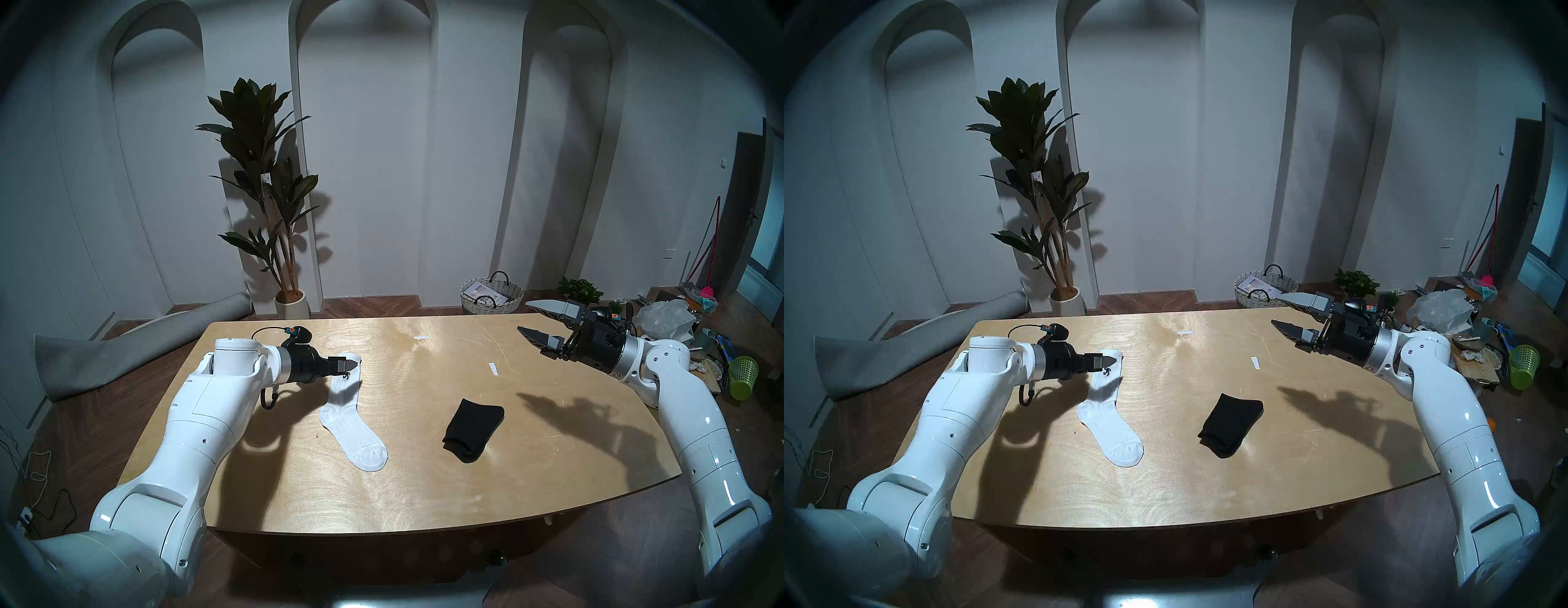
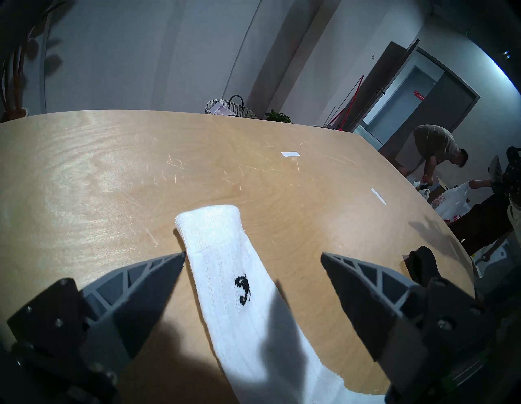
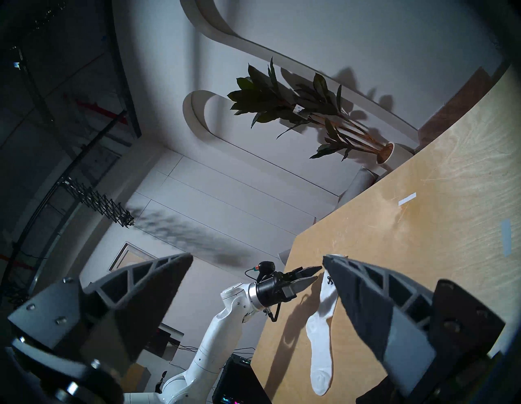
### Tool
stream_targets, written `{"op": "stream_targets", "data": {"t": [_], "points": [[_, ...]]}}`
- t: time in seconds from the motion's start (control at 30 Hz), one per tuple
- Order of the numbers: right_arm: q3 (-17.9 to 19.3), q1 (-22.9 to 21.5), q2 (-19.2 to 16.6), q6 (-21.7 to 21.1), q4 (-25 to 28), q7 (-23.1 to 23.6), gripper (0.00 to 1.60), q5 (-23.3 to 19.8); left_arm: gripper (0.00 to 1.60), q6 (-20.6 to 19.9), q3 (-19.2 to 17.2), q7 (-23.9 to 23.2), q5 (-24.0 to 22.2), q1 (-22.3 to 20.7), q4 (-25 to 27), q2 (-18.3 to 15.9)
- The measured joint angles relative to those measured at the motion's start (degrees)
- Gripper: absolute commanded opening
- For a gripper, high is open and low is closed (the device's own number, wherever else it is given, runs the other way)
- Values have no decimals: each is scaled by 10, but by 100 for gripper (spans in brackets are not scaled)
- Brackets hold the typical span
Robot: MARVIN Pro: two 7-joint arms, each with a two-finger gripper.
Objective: Fold socks in half once and place them neatly on the table
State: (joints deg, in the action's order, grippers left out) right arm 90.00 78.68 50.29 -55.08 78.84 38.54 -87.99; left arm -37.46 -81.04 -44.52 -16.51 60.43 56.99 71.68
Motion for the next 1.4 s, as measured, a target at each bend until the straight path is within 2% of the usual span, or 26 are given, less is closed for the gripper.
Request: {"op": "stream_targets", "data": {"t": [0.67,1.4], "points": [[-29,-13,-8,0,2,15,160,-40,160,13,25,-19,0,-67,-103,9],[-63,-27,-17,0,5,26,160,-80,160,35,50,-32,1,-120,-201,18]]}}
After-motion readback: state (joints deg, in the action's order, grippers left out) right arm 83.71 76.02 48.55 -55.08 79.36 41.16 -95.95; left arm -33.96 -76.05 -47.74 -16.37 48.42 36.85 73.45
